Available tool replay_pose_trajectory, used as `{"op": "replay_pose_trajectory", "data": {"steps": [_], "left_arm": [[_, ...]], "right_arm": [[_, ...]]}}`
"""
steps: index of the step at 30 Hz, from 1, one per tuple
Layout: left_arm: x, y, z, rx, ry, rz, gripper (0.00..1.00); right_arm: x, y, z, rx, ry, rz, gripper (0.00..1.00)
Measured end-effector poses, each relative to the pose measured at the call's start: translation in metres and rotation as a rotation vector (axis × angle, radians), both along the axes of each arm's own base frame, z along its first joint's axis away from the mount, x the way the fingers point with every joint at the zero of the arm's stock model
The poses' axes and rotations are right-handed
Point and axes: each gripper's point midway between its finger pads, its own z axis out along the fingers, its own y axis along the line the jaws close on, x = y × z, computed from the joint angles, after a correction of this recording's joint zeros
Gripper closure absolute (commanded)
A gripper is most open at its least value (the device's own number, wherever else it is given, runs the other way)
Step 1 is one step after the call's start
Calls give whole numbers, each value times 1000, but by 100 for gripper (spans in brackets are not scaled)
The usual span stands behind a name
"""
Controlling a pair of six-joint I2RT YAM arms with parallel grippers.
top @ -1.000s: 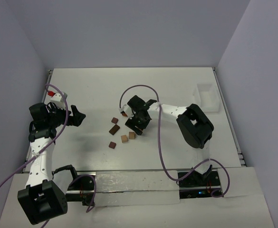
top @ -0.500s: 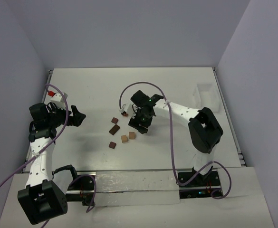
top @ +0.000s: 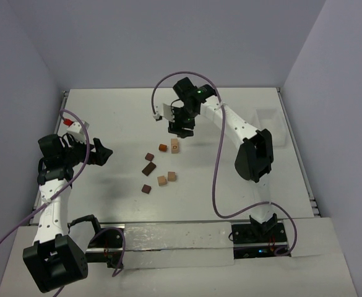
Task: Build the wood block tower
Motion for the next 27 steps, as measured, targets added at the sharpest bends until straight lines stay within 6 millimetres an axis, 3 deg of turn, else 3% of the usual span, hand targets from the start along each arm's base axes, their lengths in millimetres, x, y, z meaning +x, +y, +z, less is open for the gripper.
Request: {"op": "replay_pose_trajectory", "data": {"steps": [8, 17, 27], "left_arm": [[-1, -1, -6, -6, 24, -9, 1], [-1, -2, -6, -8, 25, -12, 1], [-1, -1, -6, -8, 26, -8, 1]], "right_arm": [[3, 4, -51, -68, 90, 52, 71], [6, 11, -57, -63, 98, 34, 71], [-1, 17, -84, -96, 152, 23, 71]]}}
